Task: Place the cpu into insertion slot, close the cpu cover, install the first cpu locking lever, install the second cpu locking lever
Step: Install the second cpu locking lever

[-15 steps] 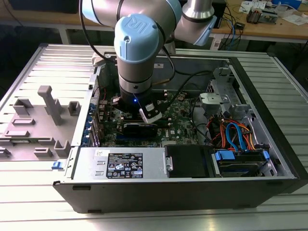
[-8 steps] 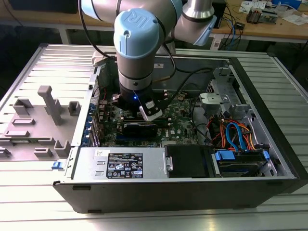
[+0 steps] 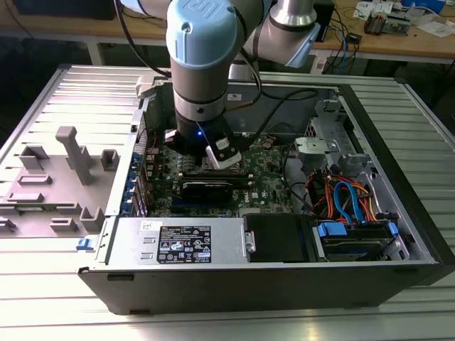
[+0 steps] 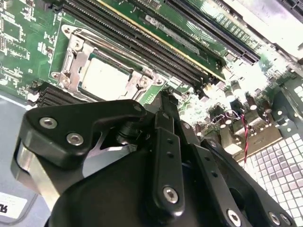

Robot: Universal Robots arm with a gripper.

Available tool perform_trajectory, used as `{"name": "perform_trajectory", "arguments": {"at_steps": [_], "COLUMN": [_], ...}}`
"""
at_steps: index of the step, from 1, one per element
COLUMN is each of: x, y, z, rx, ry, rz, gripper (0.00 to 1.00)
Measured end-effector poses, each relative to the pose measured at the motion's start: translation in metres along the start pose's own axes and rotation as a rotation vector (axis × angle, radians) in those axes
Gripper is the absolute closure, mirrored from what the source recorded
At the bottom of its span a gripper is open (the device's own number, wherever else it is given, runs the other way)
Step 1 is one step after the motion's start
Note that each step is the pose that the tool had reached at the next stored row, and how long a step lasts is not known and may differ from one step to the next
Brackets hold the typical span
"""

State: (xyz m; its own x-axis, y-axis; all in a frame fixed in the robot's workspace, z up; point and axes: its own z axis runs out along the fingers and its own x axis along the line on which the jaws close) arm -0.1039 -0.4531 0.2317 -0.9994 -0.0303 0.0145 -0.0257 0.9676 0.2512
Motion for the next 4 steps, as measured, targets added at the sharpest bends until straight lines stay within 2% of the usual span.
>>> {"name": "perform_trajectory", "arguments": {"at_steps": [4], "x": [0.0000], "y": [0.0000], "z": [-0.0001], "rx": [0.0003], "ry": [0.0002], "rz": [0.000], "gripper": [0.89]}}
